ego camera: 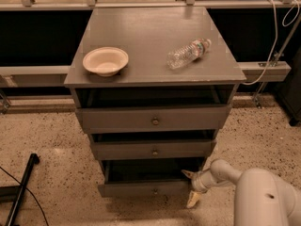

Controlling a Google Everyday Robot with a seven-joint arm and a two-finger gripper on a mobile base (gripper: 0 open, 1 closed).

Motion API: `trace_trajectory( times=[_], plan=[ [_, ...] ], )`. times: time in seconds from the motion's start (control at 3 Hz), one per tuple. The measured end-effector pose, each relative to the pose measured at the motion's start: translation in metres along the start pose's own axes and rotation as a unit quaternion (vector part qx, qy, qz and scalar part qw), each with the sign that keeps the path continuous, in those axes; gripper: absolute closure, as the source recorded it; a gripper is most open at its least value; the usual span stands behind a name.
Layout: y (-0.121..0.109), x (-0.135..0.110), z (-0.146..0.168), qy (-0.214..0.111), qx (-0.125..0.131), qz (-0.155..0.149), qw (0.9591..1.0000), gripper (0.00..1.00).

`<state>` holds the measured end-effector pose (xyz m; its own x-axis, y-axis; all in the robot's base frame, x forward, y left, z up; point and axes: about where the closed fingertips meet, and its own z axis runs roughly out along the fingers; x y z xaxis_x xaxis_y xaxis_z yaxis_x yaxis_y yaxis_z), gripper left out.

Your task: Open bottom drawer

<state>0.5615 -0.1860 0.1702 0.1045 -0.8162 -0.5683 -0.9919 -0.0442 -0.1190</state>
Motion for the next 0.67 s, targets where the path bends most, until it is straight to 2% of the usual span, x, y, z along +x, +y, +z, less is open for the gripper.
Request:
trace_trajectory(
  times=[0.33, 0.67],
  plan=[
    [-0.0026, 0.0131, 0.0146, 0.009, -0.018, 0.014, 0.9997, 0.26],
    [-0.0029, 0.0089, 0.0101, 0.017, -0.026, 0.003, 0.9995, 0.57]
  ],
)
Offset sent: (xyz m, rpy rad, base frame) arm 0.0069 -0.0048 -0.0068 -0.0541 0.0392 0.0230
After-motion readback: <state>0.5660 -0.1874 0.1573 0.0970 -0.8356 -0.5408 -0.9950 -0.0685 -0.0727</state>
